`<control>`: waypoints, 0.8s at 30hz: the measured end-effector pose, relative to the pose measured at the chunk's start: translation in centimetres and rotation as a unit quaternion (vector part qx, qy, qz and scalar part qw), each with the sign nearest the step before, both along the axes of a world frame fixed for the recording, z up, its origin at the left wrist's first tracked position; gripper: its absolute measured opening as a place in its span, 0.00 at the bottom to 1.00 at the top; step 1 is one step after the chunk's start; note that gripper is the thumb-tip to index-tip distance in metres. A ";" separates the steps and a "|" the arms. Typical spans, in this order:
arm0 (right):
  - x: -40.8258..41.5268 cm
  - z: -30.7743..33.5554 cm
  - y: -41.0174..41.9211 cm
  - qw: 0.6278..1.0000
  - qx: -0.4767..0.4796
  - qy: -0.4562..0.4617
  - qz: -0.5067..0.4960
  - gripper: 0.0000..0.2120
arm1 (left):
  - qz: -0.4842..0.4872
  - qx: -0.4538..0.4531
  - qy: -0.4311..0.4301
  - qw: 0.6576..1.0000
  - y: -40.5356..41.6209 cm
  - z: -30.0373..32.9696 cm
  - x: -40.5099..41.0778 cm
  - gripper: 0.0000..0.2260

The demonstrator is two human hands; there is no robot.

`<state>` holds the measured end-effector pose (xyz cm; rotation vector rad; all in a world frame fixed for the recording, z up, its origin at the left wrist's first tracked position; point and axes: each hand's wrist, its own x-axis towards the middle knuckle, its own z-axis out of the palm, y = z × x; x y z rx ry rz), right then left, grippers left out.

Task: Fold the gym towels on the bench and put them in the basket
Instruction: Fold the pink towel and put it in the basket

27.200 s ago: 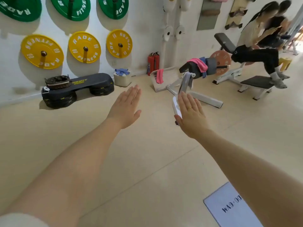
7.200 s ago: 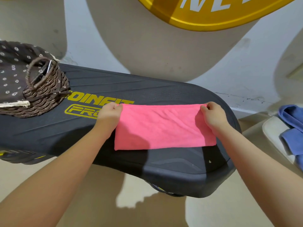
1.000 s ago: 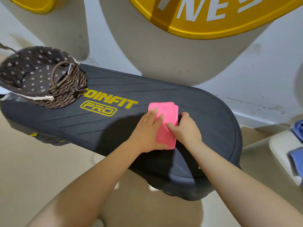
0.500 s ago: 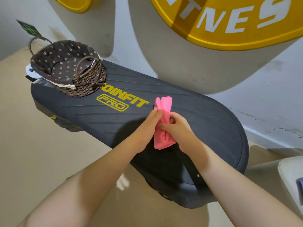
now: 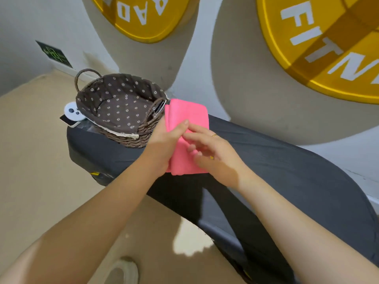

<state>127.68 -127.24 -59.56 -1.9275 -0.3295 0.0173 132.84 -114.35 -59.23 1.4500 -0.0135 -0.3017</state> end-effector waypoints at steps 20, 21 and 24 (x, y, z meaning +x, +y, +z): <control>23.1 2.0 13.8 0.973 -0.138 0.086 -0.163 0.21 | -0.014 -0.107 -0.015 0.994 18.6 0.9 21.4 0.16; 24.0 2.4 14.1 0.969 -0.191 0.064 -0.142 0.15 | -0.026 -0.090 -0.029 0.995 19.7 1.0 21.9 0.17; 26.5 2.7 15.7 0.933 -0.353 0.021 -0.068 0.21 | -0.122 0.070 -0.067 0.988 22.6 1.7 23.1 0.25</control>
